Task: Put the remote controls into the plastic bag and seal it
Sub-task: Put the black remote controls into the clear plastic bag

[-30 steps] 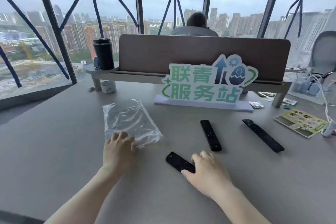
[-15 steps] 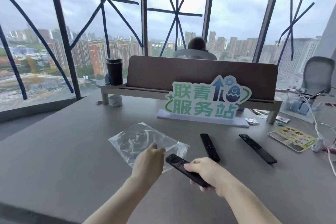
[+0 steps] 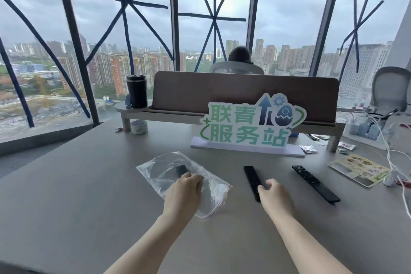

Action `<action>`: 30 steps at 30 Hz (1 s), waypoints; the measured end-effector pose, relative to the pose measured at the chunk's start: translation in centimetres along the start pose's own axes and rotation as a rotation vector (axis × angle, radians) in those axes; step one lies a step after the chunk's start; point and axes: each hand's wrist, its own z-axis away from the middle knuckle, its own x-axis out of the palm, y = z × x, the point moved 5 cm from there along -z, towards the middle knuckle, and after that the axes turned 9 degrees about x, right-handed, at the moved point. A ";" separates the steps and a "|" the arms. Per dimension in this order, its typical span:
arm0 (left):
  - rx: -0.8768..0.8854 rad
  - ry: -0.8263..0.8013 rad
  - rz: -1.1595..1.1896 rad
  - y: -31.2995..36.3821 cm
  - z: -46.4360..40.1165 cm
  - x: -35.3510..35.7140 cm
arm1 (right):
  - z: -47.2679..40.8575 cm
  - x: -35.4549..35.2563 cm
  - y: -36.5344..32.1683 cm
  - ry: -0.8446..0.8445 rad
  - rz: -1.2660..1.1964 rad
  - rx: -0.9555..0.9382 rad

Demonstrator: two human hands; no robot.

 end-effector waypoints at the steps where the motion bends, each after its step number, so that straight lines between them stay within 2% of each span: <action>1: 0.004 0.011 0.006 0.0 0.1 0.3 | -1.0 0.0 0.6 0.034 0.060 0.018; 6: 0.015 0.007 0.039 -0.6 0.2 1.7 | -3.0 1.6 0.8 0.009 0.335 -0.012; 9: 0.013 -0.022 0.005 -1.0 0.3 2.0 | -3.5 2.6 0.0 -0.046 0.351 -0.021; 11: -0.011 -0.044 -0.016 -1.2 0.2 2.1 | -3.5 2.9 0.2 -0.144 0.246 -0.014; 15: -0.162 -0.018 0.178 -1.0 -0.7 2.4 | -1.7 0.4 1.8 -0.536 -0.438 0.136; 17: -0.174 -0.021 0.293 0.3 -1.7 3.4 | -0.5 -2.4 2.9 -0.637 -0.587 0.152; 19: -0.148 -0.061 0.361 2.2 -2.5 4.8 | 0.5 -5.1 4.4 -0.692 -0.602 0.174; 23: -0.099 -0.072 0.441 6.3 -3.5 6.2 | 1.5 -7.8 6.3 -0.698 -0.485 0.212; 27: -0.023 -0.107 0.451 9.3 -3.4 6.7 | 2.9 -5.1 4.8 -0.720 -0.413 0.128; 30: -0.019 -0.086 0.441 9.7 -2.8 6.6 | 3.6 -2.2 3.3 -0.756 -0.558 0.056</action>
